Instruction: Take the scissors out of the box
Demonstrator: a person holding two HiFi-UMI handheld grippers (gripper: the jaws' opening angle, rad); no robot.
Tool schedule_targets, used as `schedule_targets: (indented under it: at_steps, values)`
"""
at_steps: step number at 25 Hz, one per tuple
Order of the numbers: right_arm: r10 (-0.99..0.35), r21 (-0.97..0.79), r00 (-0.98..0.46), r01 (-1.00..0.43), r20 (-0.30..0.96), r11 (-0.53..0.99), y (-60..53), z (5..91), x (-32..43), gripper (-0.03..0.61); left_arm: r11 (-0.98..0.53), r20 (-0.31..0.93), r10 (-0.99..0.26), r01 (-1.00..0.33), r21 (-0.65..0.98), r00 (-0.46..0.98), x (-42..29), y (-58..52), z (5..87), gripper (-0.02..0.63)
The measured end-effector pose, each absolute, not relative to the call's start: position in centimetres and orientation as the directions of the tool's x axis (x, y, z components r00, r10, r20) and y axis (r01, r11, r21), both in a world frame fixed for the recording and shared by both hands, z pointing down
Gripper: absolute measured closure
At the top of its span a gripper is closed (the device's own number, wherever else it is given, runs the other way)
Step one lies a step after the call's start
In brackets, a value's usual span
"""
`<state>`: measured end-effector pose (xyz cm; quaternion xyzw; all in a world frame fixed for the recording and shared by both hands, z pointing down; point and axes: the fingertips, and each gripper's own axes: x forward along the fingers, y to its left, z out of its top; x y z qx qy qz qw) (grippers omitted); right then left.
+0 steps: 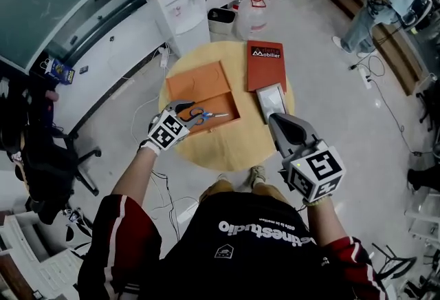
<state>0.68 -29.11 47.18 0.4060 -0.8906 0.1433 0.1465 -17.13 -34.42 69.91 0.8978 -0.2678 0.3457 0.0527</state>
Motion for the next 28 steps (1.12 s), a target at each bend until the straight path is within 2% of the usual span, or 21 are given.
schedule_targets:
  at_steps: [11,22,28]
  values:
    - [-0.674,-0.158,-0.615,-0.775,0.409,0.611,-29.4,48.8,1.8,0.551,-0.878,0.812,-0.357,-0.463,-0.123,0.461,-17.1,-34.1,78.8,0.439]
    - [-0.648,-0.188,-0.636,-0.759,0.418,0.624,-29.7,49.4,1.6,0.551,-0.902,0.903,-0.291,-0.404,-0.150,0.317,-17.0,-34.4,83.3,0.439]
    - [-0.634,-0.186,-0.640,-0.752,0.434,0.632,-29.7,49.8,1.6,0.551,-0.927,0.943,-0.257,-0.331,-0.178,0.212,-18.0,-34.3,85.8,0.439]
